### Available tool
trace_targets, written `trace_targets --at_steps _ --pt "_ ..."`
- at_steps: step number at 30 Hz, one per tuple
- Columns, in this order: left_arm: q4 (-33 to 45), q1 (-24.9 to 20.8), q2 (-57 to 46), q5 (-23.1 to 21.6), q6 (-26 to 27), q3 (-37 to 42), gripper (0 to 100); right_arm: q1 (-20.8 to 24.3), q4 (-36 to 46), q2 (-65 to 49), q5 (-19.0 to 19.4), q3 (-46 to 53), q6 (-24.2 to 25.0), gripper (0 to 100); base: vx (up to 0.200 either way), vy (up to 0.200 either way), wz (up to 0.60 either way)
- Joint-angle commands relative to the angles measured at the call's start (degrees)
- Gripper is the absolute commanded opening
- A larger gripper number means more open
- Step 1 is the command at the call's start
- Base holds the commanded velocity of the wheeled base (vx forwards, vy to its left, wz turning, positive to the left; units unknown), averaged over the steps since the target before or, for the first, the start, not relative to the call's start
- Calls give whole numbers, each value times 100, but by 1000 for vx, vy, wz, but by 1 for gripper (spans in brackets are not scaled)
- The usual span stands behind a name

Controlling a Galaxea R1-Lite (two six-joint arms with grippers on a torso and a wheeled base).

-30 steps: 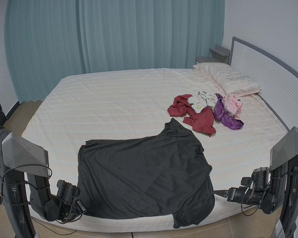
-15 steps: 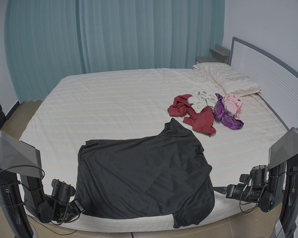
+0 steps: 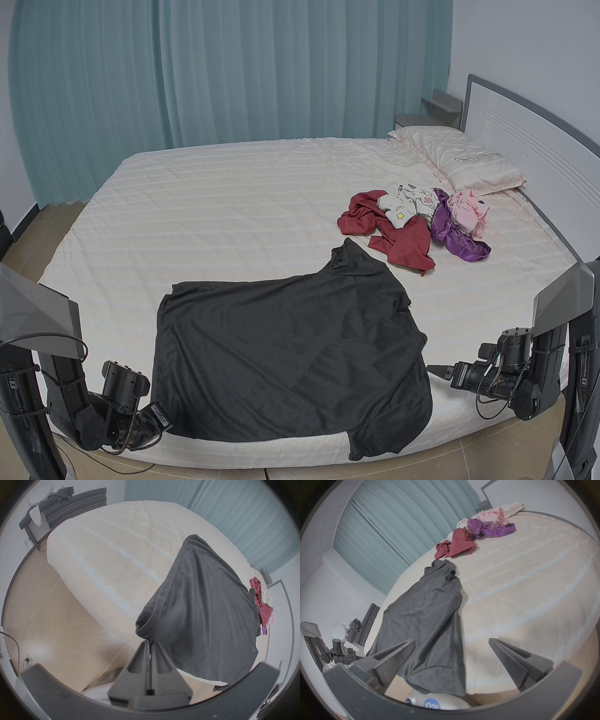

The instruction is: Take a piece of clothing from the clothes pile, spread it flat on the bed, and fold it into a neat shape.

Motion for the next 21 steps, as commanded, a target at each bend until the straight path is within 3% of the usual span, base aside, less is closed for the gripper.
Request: trace_targets --at_steps 1,10,12,21 --pt "-2 3 29 -9 -4 -6 0 -61 -34 314 -10 -214 -6 100 0 0 0" --pt "-2 82 20 -88 -4 -6 0 369 27 437 -19 -644 -6 100 0 0 0" --pt "-2 109 20 -88 5 -15 0 545 388 402 -19 -943 -6 100 0 0 0" --pt "-2 161 38 -88 13 -24 0 589 1794 279 -116 -1928 3 100 0 0 0"
